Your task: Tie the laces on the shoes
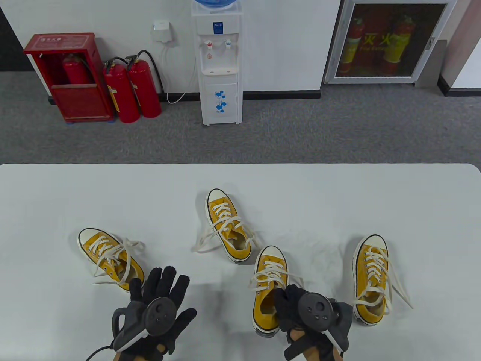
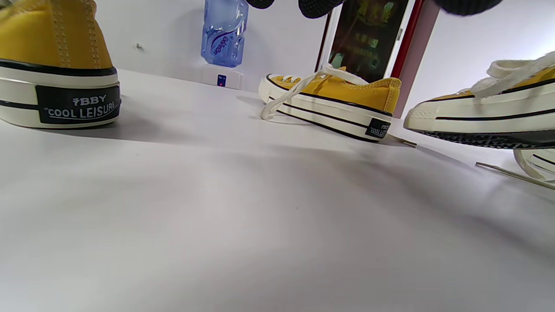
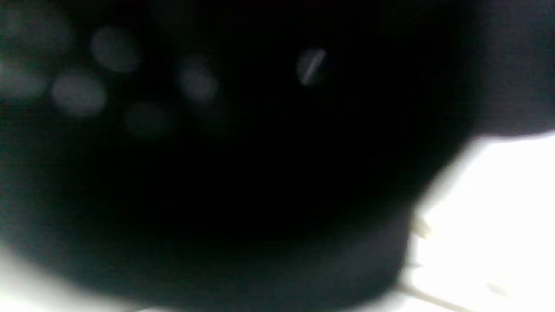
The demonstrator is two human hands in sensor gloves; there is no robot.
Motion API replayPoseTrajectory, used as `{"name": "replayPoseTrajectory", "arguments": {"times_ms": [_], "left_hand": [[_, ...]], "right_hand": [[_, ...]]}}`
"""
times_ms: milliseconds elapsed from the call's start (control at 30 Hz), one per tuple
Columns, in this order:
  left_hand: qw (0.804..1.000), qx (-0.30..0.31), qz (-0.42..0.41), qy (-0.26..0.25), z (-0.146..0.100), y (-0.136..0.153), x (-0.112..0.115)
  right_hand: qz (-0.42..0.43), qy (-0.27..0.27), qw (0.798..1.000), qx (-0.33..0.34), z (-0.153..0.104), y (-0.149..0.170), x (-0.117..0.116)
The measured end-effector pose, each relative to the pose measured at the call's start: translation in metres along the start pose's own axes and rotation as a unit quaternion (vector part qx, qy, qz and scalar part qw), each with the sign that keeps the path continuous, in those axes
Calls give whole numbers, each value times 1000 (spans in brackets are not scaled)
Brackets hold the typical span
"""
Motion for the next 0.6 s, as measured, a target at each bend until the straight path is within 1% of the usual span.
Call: {"name": "replayPoseTrajectory", "arguments": {"times_ms": [67,167,267,300,367,400,433,467,500,533,600], "left_hand": [[1000,0,0,-1,0,0,0],[1000,1,1,-1,0,0,0],[1000,1,0,-2,0,0,0],[1000,1,0,-2,0,0,0],[1000,2,0,-2,0,0,0],[1000,2,0,-1,0,0,0],[1000,2,0,-1,0,0,0],[1000,1,0,0,0,0,0],[1000,1,0,1,0,0,0],[1000,1,0,2,0,0,0],[1000,0,-1,2,0,0,0]], "right_hand": [[-7,1,1000,9,-2,-7,-6],[-18,-11,1000,19,-5,-14,-14],[-14,-34,999,30,-7,-16,-21],[-25,-46,998,31,-7,-18,-24],[-36,-80,995,43,-9,-19,-30],[-45,-112,992,39,-9,-19,-36],[-41,-147,988,37,-11,-19,-40],[-24,-174,983,49,-13,-19,-47],[-34,-205,977,43,-14,-18,-54],[-46,-223,973,33,-15,-17,-54],[-38,-209,976,48,-13,-18,-53]]}}
Point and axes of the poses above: the tracker on the back of each hand, its own y axis roughly to the little-finger side, its own z axis roughly from the wrist to the fingertips, x = y × z, the point moved 2 cm from there along z, roughly from the wrist to the fingertips, and after that the axes turned 5 degrees about -x, right-handed, at the moved point
